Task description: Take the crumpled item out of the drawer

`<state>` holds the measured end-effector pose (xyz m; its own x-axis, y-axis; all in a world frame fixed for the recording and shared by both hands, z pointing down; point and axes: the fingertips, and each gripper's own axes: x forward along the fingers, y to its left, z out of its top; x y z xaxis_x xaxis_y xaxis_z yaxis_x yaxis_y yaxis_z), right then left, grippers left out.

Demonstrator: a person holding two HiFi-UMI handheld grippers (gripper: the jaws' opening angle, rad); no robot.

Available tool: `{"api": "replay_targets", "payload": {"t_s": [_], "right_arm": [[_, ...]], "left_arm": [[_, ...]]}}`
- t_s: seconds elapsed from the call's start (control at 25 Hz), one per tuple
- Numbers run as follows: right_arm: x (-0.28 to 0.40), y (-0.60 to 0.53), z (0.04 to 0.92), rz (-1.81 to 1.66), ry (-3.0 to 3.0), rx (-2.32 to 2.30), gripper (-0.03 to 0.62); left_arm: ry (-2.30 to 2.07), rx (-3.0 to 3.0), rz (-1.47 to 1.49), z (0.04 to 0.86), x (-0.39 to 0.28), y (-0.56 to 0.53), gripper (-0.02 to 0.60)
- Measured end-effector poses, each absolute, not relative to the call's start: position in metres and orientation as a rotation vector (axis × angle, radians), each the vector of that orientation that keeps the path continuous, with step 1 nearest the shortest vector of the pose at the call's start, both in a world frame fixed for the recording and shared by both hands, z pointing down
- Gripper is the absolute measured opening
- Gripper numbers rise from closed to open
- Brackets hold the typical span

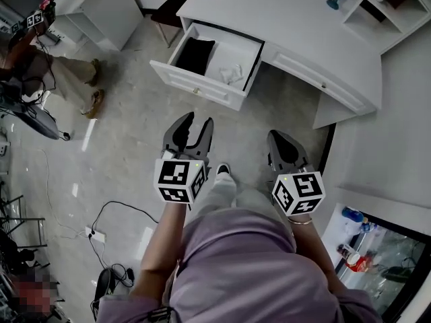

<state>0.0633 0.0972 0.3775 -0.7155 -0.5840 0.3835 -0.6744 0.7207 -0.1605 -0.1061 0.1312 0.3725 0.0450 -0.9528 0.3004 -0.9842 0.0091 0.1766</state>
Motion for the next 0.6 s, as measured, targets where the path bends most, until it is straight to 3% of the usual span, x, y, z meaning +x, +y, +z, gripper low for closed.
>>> {"api": "replay_targets", "payload": {"t_s": [0.6], "right_arm": [[0.061,-0.003,0.392,0.459,-2.575,1.058,0.003]], "left_arm": [[-1.873,1.991,0.227,0.398,-0.121,0.027,0.181]]}}
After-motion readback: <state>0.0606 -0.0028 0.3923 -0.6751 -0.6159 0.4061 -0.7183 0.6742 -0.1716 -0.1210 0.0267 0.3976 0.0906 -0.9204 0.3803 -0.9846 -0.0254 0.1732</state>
